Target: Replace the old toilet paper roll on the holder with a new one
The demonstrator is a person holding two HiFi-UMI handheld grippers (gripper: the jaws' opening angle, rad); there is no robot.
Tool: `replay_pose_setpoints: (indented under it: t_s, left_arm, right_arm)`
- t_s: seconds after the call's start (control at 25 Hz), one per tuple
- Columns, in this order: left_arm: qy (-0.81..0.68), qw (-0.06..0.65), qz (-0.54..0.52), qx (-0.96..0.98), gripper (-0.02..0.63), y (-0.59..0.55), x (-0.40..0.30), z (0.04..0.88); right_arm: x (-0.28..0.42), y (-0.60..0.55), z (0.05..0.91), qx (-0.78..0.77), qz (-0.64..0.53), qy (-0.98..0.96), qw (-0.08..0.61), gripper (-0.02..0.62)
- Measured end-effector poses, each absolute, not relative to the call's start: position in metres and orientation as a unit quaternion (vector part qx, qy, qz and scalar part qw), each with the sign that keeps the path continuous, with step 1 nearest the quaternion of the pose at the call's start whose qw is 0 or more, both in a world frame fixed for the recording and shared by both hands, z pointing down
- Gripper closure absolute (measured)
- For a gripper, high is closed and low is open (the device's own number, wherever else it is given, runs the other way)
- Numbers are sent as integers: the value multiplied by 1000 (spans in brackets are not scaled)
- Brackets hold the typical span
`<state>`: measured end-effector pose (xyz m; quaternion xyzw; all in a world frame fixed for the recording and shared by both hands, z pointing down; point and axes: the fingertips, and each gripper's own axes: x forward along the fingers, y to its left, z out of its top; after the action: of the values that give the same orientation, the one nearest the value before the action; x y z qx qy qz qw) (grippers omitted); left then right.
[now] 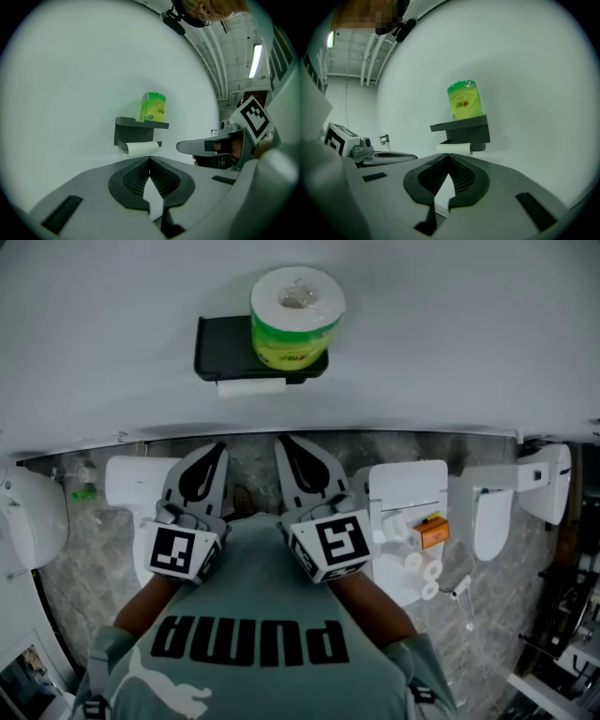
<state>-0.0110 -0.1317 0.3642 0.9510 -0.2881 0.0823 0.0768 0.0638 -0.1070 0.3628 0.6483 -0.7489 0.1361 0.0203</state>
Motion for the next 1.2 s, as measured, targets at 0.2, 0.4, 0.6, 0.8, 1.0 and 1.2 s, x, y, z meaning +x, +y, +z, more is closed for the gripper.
replay_pose_setpoints:
  t_s: [0.2,0.4,0.6,0.8,1.0,1.2]
  left_arm:
    - [-261,80,82,959,603,-148,-16,367]
    - [-233,83,76,966,603,-159,-22,369]
    - [-213,91,82,969,603,-172,-31,376]
    - [-207,96,70,971,603,-181,-33,376]
    - [-222,97,78,967,603,-187,-32,379]
    - [-256,91,91,958,603,-193,-28,379]
  right_arm:
    - [60,-122,370,665,160,-730,2,591]
    - [50,-133,378,673,184,-717,-11,591]
    - [42,-143,385,675,224,-702,-48,591]
    - [35,-154,393,650,279,-697,-118,591]
    - [35,-165,402,599,346,-693,-203,504]
    - [43,-177,407,538,401,-690,-272,407]
